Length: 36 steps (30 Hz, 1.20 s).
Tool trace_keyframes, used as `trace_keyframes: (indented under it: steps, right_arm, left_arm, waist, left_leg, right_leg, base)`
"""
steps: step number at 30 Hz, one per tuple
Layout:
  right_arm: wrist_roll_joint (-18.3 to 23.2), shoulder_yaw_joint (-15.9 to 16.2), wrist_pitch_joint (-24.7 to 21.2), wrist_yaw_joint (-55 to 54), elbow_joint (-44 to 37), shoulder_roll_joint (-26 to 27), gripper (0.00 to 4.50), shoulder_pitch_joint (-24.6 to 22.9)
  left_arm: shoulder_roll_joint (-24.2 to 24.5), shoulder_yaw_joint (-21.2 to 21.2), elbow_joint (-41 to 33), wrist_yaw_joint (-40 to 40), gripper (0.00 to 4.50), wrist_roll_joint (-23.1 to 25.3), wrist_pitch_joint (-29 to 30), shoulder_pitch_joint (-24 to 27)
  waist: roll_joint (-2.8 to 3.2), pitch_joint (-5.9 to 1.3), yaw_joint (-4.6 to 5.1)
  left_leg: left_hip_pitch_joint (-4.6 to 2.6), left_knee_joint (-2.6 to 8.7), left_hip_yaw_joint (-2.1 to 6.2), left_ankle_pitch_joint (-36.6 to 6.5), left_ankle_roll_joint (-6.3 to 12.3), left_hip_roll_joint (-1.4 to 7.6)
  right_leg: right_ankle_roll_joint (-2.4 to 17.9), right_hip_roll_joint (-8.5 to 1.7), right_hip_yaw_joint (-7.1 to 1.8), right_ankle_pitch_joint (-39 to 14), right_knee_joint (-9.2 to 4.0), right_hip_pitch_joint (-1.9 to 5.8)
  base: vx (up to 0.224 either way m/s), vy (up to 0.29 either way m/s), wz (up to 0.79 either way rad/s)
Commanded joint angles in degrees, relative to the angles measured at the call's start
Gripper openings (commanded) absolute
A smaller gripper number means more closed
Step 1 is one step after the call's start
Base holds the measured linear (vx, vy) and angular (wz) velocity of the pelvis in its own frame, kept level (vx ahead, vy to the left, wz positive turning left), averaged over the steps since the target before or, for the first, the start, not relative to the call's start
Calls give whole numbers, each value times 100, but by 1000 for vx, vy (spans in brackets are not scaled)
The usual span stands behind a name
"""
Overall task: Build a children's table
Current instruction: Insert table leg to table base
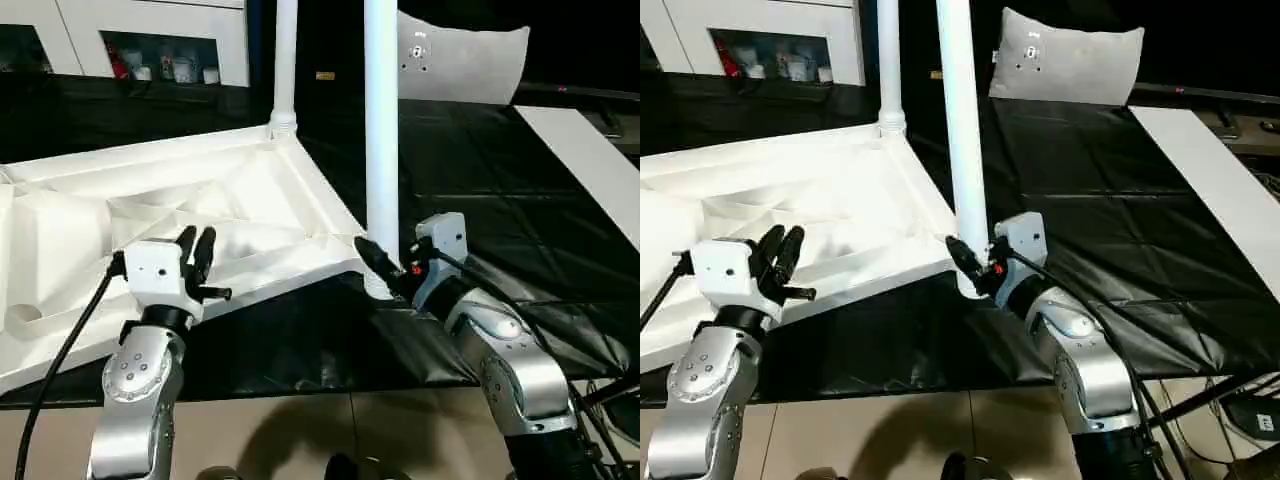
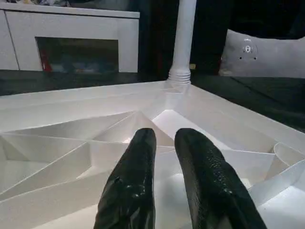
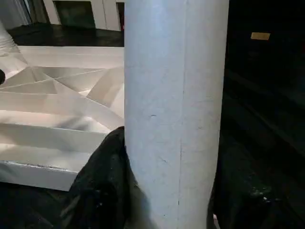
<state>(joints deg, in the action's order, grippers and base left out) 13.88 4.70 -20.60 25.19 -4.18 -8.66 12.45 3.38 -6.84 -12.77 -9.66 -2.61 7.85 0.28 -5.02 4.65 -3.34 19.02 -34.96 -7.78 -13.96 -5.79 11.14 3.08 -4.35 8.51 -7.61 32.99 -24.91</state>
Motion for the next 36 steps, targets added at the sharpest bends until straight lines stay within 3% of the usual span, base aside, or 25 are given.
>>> trace_keyframes:
  steps: [1,2,3,4,5,6,7,8,9,12,16,17,19,20,21,22,23,24,26,27,28,29,30,34,36]
  right_arm:
    - [11,-112,11,-13,-13,-52,188,21]
    - [8,-1000,-884,-1646,-917,377,188,282]
    - [8,-1000,-884,-1646,-917,377,188,282]
    - [-51,-954,-701,-1635,-826,394,188,336]
    - [-29,-961,-635,-1630,-810,416,188,356]
    - [47,-1004,-596,-1649,-785,472,188,380]
    - [135,-1045,-581,-1646,-765,510,188,424]
    - [150,-1052,-575,-1645,-762,516,188,433]
    - [224,-1077,-535,-1621,-749,539,188,490]
    - [289,-1061,-607,-1484,-755,456,188,670]
    - [189,-1114,-623,-1504,-603,356,188,906]
    - [26,-1117,-392,-1575,-420,308,188,1008]
    - [-235,-1017,231,-1419,89,157,188,1184]
    - [-370,-934,387,-1362,282,59,188,1236]
    - [-45,-989,219,-962,513,32,188,1311]
    - [236,-1072,57,-677,638,25,188,1366]
    - [450,-1143,-61,-453,758,16,188,1420]
    - [684,-1232,-166,-235,868,39,188,1471]
    - [934,-1298,-260,81,978,52,188,1521]
    - [880,-1186,-188,257,1019,-1,188,1521]
    - [770,-1043,-44,384,1037,-45,188,1503]
    - [770,-1043,-44,384,1037,-45,188,1503]
    - [858,-913,0,543,1011,-6,188,1503]
    - [933,-662,-157,700,928,93,188,1487]
    - [772,-432,-154,820,957,57,188,1456]
  left_arm:
    - [-26,59,-98,13,101,1,-21,6]
    - [759,95,-73,-218,101,-73,2461,-1598]
    - [759,95,-73,-218,101,-73,2461,-1598]
    - [775,185,-40,-320,101,-72,2383,-1681]
    - [766,184,-58,-330,101,-105,2398,-1697]
    - [782,202,-71,-336,101,-77,2411,-1706]
    - [831,234,-72,-381,101,-25,2345,-1707]
    - [841,239,-71,-392,101,-17,2334,-1708]
    - [913,256,-62,-465,101,-6,2322,-1738]
    - [1022,231,-42,-684,101,-264,2389,-1994]
    - [1205,426,32,-1119,101,-562,2783,-2245]
    - [1236,532,105,-1308,101,-598,2844,-2314]
    - [1244,775,415,-1604,101,-552,2766,-2444]
    - [1229,849,567,-1658,101,-505,2681,-2499]
    - [1194,974,870,-1720,101,-395,2471,-2622]
    - [1128,982,1029,-1735,101,-427,2395,-2729]
    - [1061,980,1174,-1725,101,-449,2319,-2829]
    - [943,914,1329,-1612,101,-462,2126,-2957]
    - [750,768,1522,-1465,101,-557,1871,-3181]
    - [648,668,1703,-1325,101,-648,2149,-3456]
    - [570,589,1890,-1162,101,-714,2513,-3736]
    - [570,589,1890,-1162,101,-714,2513,-3736]
    - [512,594,2181,-1016,101,-644,2635,-4036]
    - [416,685,2766,-1053,101,-585,2463,-4505]
    - [363,791,3004,-1160,101,-540,2306,-4699]
  waist:
    - [53,-390,-23]
    - [426,-622,-94]
    - [446,-492,-69]
    - [415,-456,-80]
    - [418,-429,-85]
    - [420,-406,-72]
    - [411,-376,-46]
    - [408,-388,-28]
    - [493,-439,-19]
    - [572,-503,75]
    - [631,-495,167]
    - [626,-508,188]
    - [684,-505,188]
    - [690,-507,195]
    - [660,-528,196]
    - [660,-528,196]
    - [593,-541,191]
    - [614,-557,168]
    - [565,-588,140]
    - [564,-617,104]
    - [497,-629,86]
    - [511,-639,57]
    - [490,-647,42]
    - [476,-669,-37]
    - [513,-688,-82]
  left_leg:
    - [135,406,-18,-205,559,157]
    - [-204,237,-4,475,226,99]
    - [-146,290,39,321,179,134]
    - [108,359,78,109,96,135]
    - [39,366,8,-412,105,114]
    - [47,369,-19,-593,133,82]
    - [15,359,-48,-930,211,15]
    - [15,342,-52,-1004,245,-24]
    - [3,322,-36,-1014,285,-52]
    - [40,303,25,-1031,306,-25]
    - [15,305,76,-1275,366,44]
    - [31,324,100,-1352,353,100]
    - [19,331,98,-1476,329,142]
    - [7,335,102,-1522,338,156]
    - [-22,320,71,-1498,360,104]
    - [-22,320,71,-1498,360,104]
    - [13,319,47,-1351,396,69]
    - [49,333,57,-1170,415,103]
    - [88,339,62,-876,451,146]
    - [89,337,61,-619,453,178]
    - [113,313,24,-386,496,147]
    - [93,311,22,-277,488,145]
    - [160,299,16,-16,551,129]
    - [196,273,1,377,706,97]
    - [192,258,11,550,722,123]
  right_leg:
    - [42,-359,-368,-1951,-400,477]
    - [215,-299,-400,-1012,-285,303]
    - [353,-260,-410,-913,-223,244]
    - [371,-283,-360,-1045,-214,531]
    - [261,-314,-346,-1704,-345,495]
    - [213,-321,-344,-2030,-396,503]
    - [13,-314,-307,-2814,-520,477]
    - [-157,-316,-273,-3157,-565,491]
    - [-397,-332,-230,-3477,-638,491]
    - [-652,-285,-101,-3278,-691,513]
    - [-610,-292,28,-3179,-748,530]
    - [-617,-322,38,-3110,-728,568]
    - [-564,-352,32,-3091,-719,545]
    - [-537,-350,30,-3062,-712,547]
    - [-394,-363,4,-2926,-710,548]
    - [-394,-363,4,-2926,-710,548]
    - [-312,-387,0,-2915,-697,575]
    - [-197,-409,-29,-2744,-664,596]
    - [-1,-432,-77,-2354,-598,622]
    - [176,-456,-124,-2052,-517,622]
    - [262,-430,-155,-1904,-461,614]
    - [305,-442,-168,-1874,-438,605]
    - [356,-440,-190,-1716,-391,624]
    - [334,-435,-200,-1507,-352,627]
    - [384,-436,-202,-1364,-316,608]
  base:
    - [0,0,0]
    - [0,0,0]
    - [0,0,0]
    - [0,0,0]
    - [-71,5,-3]
    - [0,0,0]
    - [0,0,0]
    - [0,0,0]
    - [0,0,0]
    - [0,0,0]
    - [0,0,0]
    - [0,0,0]
    - [0,0,0]
    - [0,0,0]
    - [0,0,0]
    - [0,0,0]
    - [0,0,0]
    - [0,0,0]
    - [0,0,0]
    - [0,0,0]
    - [0,0,0]
    - [0,0,0]
    - [0,0,0]
    - [0,0,0]
    - [0,0,0]
